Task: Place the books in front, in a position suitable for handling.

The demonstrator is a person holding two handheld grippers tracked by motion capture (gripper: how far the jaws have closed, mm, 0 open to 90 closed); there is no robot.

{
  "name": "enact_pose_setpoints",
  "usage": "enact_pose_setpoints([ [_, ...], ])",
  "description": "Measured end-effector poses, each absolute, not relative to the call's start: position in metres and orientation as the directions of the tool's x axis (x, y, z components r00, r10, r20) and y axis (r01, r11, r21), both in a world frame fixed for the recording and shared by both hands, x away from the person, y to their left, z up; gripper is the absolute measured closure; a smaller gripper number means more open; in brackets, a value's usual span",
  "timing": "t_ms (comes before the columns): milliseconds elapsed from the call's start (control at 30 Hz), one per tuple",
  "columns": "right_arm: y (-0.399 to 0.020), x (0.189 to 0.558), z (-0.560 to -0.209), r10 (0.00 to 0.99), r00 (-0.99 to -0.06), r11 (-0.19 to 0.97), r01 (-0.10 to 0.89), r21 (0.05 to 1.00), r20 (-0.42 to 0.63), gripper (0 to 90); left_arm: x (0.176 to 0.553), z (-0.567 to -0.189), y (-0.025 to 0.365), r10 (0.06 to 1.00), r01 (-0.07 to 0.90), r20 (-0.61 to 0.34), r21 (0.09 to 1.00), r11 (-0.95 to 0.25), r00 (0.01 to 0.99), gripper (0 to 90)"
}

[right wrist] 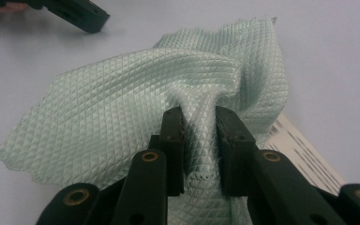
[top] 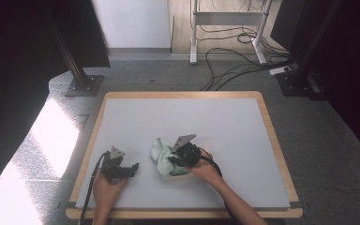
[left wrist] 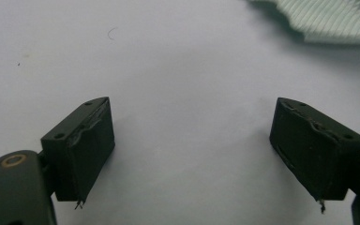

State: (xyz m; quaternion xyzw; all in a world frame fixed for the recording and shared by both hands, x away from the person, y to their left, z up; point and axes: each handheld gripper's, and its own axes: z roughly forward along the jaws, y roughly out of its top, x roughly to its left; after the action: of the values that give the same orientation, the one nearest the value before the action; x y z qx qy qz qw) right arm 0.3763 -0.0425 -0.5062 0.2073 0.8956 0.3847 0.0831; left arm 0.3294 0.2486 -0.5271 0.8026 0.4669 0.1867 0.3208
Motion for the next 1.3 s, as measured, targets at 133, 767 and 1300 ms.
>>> enact_pose_setpoints([
  [133,-0.030,0.375,-0.505,0.410,-0.912,0.631,0.287,0.720,0.005,73.0,0.329,-0.527,0.249,0.869,0.630,0.000,0.690,-0.358,0.494,14.1],
  [767,-0.042,0.358,-0.507,0.370,-0.928,0.619,0.286,0.731,0.050,73.7,0.329,-0.527,0.249,0.869,0.629,0.002,0.689,-0.359,0.494,14.3],
  [1300,-0.107,0.366,-0.511,0.482,-0.873,0.566,0.370,0.737,0.069,74.4,0.329,-0.527,0.249,0.869,0.629,0.001,0.690,-0.359,0.494,14.3],
])
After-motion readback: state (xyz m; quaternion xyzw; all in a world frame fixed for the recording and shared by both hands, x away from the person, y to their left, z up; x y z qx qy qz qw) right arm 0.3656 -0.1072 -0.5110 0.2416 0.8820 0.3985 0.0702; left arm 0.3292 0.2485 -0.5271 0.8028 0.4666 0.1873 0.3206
